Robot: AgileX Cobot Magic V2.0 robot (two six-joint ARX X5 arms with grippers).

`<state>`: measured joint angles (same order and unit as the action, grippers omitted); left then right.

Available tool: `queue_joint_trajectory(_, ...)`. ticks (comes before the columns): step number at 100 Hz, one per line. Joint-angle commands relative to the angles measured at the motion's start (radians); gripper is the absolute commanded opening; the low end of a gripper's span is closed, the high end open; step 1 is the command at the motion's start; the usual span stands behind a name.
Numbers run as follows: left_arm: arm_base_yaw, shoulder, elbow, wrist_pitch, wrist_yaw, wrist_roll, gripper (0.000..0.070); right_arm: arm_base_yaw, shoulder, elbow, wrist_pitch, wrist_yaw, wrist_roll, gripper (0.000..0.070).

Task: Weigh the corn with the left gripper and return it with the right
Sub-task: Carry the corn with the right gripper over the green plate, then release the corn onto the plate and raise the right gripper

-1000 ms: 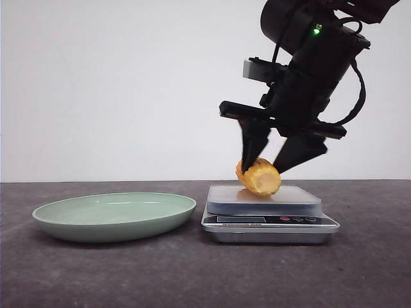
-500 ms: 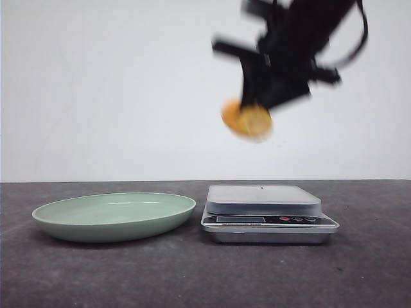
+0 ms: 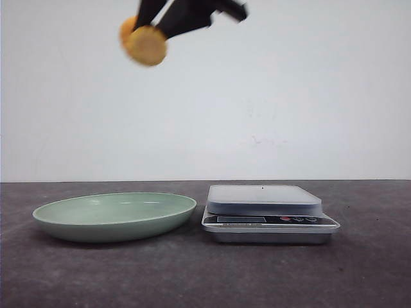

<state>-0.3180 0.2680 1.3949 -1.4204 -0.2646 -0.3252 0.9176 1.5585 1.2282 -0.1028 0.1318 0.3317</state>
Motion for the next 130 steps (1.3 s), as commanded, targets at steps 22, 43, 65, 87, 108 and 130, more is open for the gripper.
queue_joint_trajectory(22, -0.001, -0.002, 0.013, -0.024, 0.000, 0.000, 0.0504, 0.014, 0.198, 0.037, 0.036, 0.000, 0.057, 0.0000)
queue_joint_trajectory(43, -0.001, -0.002, 0.013, -0.027, 0.000, -0.001, 0.0504, 0.012, 0.312, 0.038, 0.052, -0.002, 0.070, 0.0000)
queue_joint_trajectory(65, -0.001, -0.002, 0.013, -0.028, 0.002, 0.000, 0.0504, 0.010, 0.362, 0.038, 0.056, -0.005, 0.111, 0.0076)
queue_joint_trajectory(87, -0.001, -0.002, 0.013, -0.029, 0.001, 0.004, 0.0504, 0.010, 0.363, 0.038, 0.059, -0.009, 0.115, 0.0361)
queue_joint_trajectory(108, -0.001, -0.002, 0.013, -0.029, 0.001, 0.009, 0.0504, -0.001, 0.353, 0.043, 0.065, -0.005, 0.110, 0.0383)
queue_joint_trajectory(130, -0.001, -0.002, 0.013, -0.029, 0.001, 0.011, 0.0504, -0.060, 0.264, 0.048, 0.031, -0.007, 0.067, 0.0412)
